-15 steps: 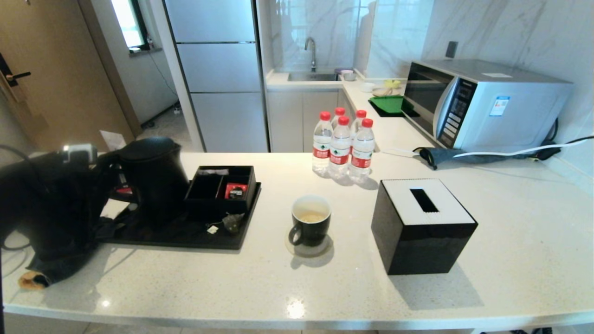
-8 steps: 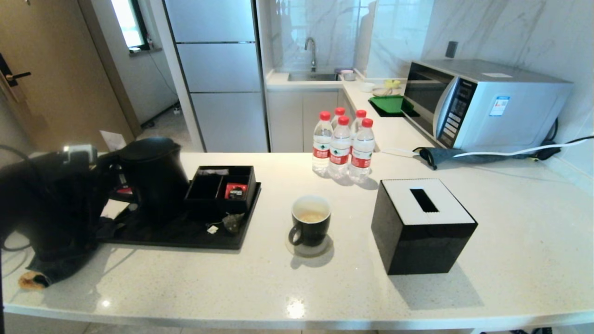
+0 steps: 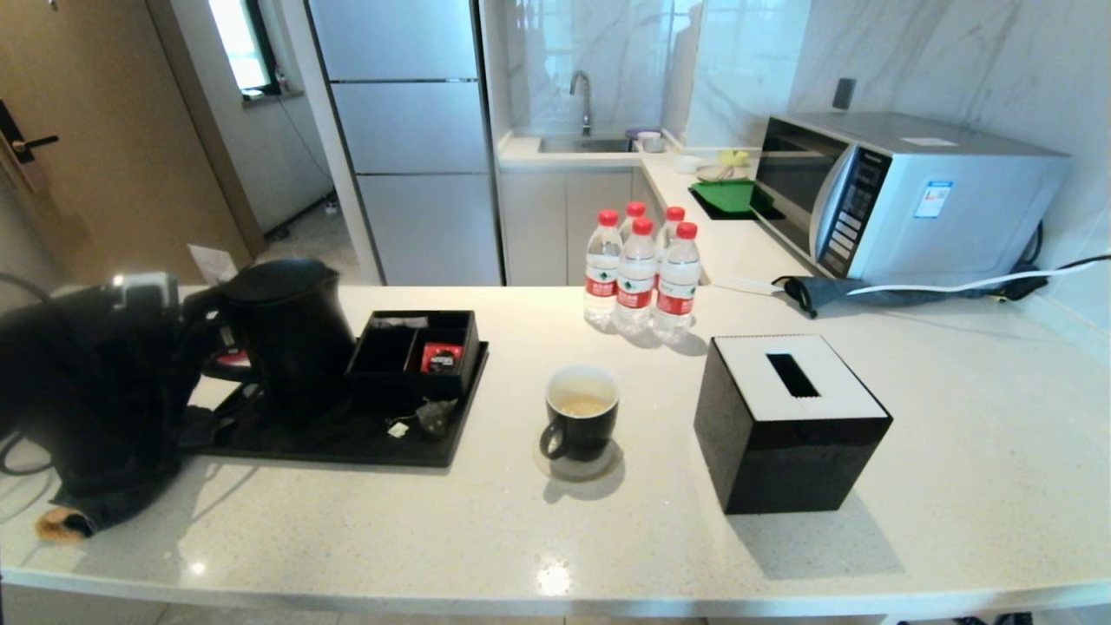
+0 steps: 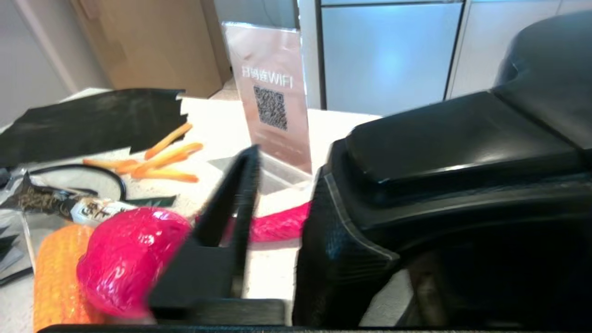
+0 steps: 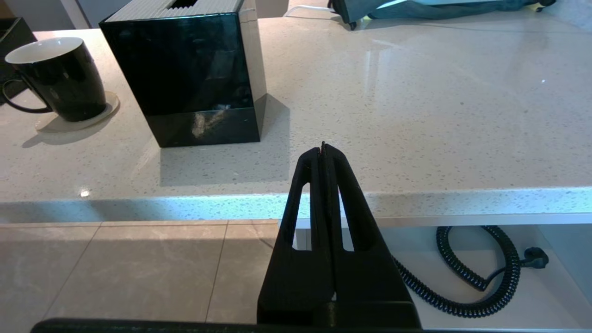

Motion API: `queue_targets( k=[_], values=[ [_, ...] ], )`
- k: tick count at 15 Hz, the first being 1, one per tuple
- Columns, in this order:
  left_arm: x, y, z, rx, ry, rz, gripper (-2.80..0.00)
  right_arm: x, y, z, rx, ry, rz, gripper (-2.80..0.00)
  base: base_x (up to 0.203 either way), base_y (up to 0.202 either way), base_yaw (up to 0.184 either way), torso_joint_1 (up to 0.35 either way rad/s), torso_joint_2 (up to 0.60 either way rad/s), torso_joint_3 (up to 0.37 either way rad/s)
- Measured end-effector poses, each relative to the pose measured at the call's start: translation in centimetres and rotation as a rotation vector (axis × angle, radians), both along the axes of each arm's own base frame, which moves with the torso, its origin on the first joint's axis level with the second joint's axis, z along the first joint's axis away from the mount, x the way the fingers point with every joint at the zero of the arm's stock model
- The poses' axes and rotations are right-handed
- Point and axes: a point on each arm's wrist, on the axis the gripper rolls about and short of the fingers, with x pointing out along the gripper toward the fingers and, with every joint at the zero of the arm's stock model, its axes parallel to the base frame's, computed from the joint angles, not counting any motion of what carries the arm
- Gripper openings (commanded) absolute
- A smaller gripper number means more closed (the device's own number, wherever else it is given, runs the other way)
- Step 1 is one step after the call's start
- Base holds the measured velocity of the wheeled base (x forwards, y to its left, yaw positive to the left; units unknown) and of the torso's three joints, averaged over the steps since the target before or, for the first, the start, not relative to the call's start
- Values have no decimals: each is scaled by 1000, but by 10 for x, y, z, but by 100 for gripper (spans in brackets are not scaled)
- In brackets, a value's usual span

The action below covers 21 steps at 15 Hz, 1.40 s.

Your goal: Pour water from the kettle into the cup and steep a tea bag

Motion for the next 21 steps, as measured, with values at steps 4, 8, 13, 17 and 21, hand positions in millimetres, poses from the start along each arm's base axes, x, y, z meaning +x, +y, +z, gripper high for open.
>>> queue_targets(
  k=[4,8,13,17,21],
  values=[
    [-2,0,2,-1,2,0,0,0,0,0,-1,0,0,-280,0,0,0,0,0,0],
    [-12,-5,-2,-22,32,-6,0,0,0,0,0,1,0,-280,0,0,0,0,0,0],
    [-31,-12,-4,-31,38,-10,0,0,0,0,-1,0,0,-280,0,0,0,0,0,0],
    [-53,-19,-6,-55,93,-11,0,0,0,0,0,1,0,-280,0,0,0,0,0,0],
    [-74,-27,-1,-66,127,-11,-280,0,0,0,0,0,0,-280,0,0,0,0,0,0]
  ],
)
